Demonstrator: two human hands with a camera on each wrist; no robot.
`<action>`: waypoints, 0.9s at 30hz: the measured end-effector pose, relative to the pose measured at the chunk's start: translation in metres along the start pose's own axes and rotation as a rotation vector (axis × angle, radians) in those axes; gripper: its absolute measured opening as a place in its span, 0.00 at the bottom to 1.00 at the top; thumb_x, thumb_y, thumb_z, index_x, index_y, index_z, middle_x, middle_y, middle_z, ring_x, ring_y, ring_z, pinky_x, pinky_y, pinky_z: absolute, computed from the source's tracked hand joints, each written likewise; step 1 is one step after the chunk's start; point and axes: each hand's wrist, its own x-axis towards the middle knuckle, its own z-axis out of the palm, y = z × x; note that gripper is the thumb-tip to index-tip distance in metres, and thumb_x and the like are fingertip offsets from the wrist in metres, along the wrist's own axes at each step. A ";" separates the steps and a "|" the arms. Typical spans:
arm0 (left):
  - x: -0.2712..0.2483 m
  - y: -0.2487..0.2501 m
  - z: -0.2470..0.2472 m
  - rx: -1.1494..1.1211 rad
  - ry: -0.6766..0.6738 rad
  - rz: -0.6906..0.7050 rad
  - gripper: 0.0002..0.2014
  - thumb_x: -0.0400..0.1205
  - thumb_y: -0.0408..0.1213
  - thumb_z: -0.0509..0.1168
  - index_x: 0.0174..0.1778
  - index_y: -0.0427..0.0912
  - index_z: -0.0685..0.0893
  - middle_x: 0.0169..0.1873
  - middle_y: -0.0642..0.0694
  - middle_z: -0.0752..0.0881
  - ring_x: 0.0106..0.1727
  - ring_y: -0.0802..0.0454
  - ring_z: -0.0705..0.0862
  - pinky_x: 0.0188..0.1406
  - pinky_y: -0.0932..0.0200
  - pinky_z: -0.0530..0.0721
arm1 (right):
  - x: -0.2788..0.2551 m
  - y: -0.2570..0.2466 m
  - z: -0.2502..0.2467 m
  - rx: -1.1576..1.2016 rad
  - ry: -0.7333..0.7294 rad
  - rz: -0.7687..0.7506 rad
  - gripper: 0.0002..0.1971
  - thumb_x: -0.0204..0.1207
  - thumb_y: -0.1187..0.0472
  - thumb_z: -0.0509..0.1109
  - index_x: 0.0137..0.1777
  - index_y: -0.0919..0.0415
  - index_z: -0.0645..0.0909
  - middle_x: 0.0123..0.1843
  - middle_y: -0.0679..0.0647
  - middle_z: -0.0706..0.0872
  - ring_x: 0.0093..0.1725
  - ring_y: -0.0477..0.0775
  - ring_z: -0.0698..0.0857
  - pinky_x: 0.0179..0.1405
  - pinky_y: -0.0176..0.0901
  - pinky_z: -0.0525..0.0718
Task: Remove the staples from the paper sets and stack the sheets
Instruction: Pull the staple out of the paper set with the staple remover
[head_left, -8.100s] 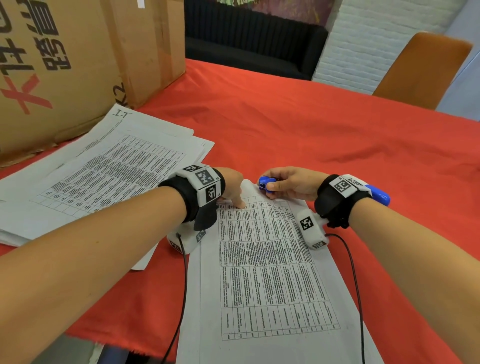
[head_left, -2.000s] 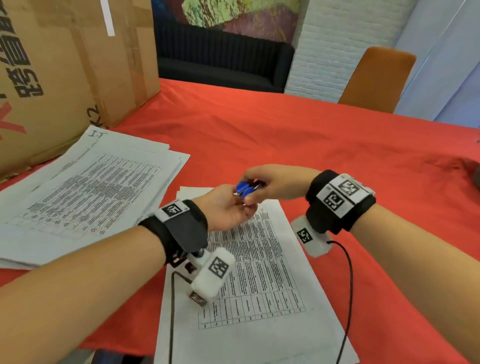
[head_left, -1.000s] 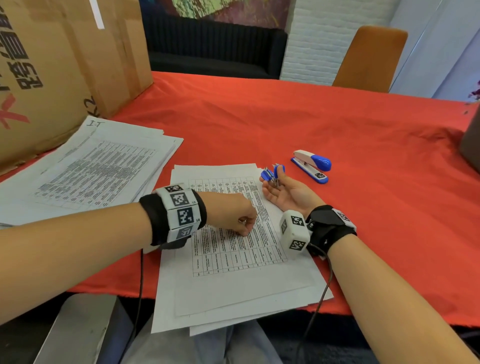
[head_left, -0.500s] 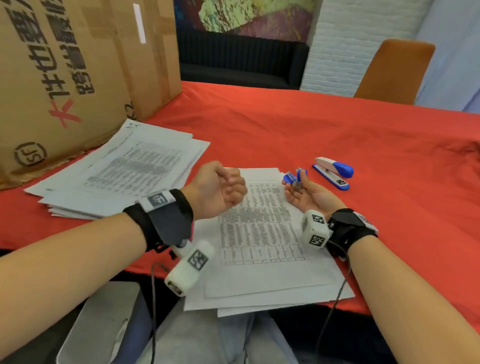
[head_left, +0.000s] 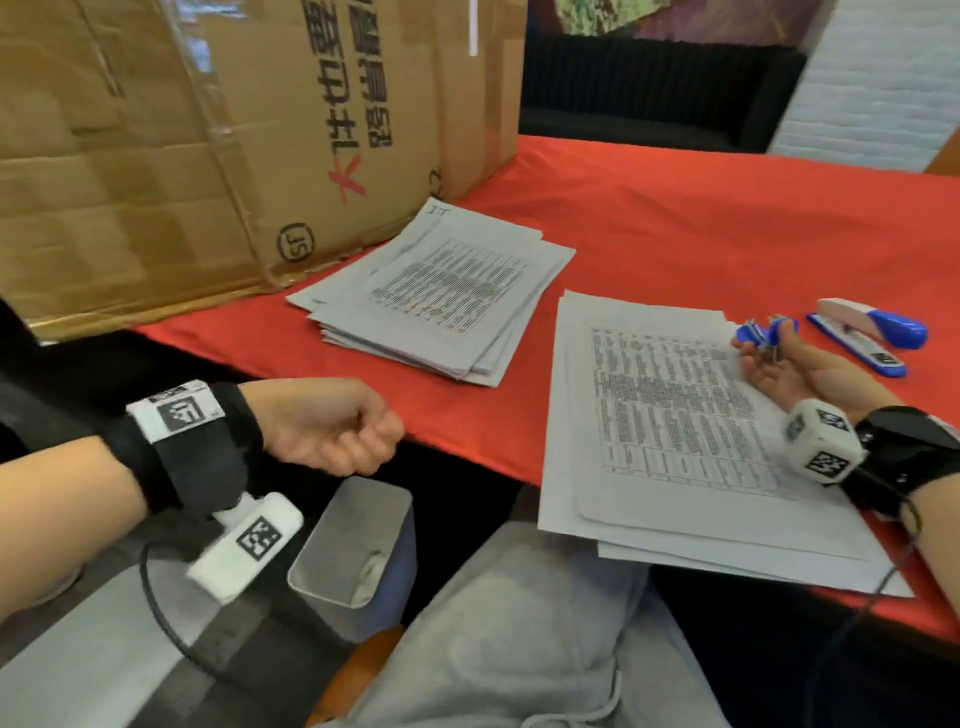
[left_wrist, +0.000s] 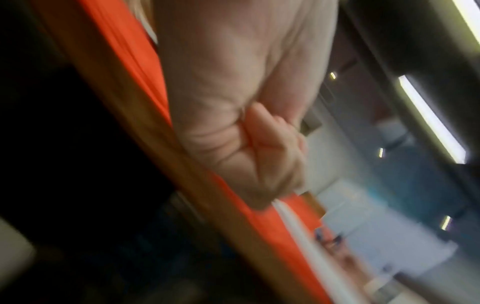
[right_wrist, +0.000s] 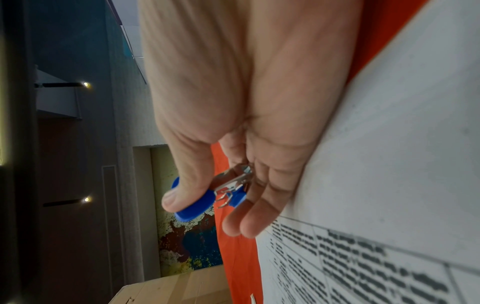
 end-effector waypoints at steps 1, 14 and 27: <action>0.000 -0.009 -0.010 0.170 0.079 -0.080 0.11 0.70 0.24 0.47 0.28 0.41 0.70 0.23 0.49 0.65 0.20 0.59 0.60 0.10 0.70 0.56 | 0.001 0.000 -0.001 -0.002 0.001 -0.004 0.39 0.42 0.48 0.90 0.53 0.66 0.84 0.49 0.56 0.90 0.47 0.46 0.90 0.47 0.36 0.87; 0.050 -0.024 -0.035 1.199 0.651 -0.348 0.30 0.83 0.41 0.59 0.82 0.42 0.61 0.80 0.43 0.64 0.80 0.46 0.64 0.74 0.61 0.64 | 0.002 0.005 -0.001 0.011 0.043 -0.040 0.30 0.44 0.47 0.88 0.45 0.66 0.90 0.48 0.55 0.91 0.47 0.44 0.90 0.48 0.34 0.87; 0.053 0.141 0.115 0.980 0.316 0.329 0.13 0.85 0.35 0.59 0.60 0.30 0.80 0.53 0.36 0.87 0.47 0.47 0.85 0.46 0.57 0.83 | -0.012 -0.002 0.014 0.113 0.104 -0.001 0.18 0.77 0.51 0.67 0.54 0.68 0.78 0.48 0.59 0.90 0.45 0.49 0.90 0.48 0.39 0.88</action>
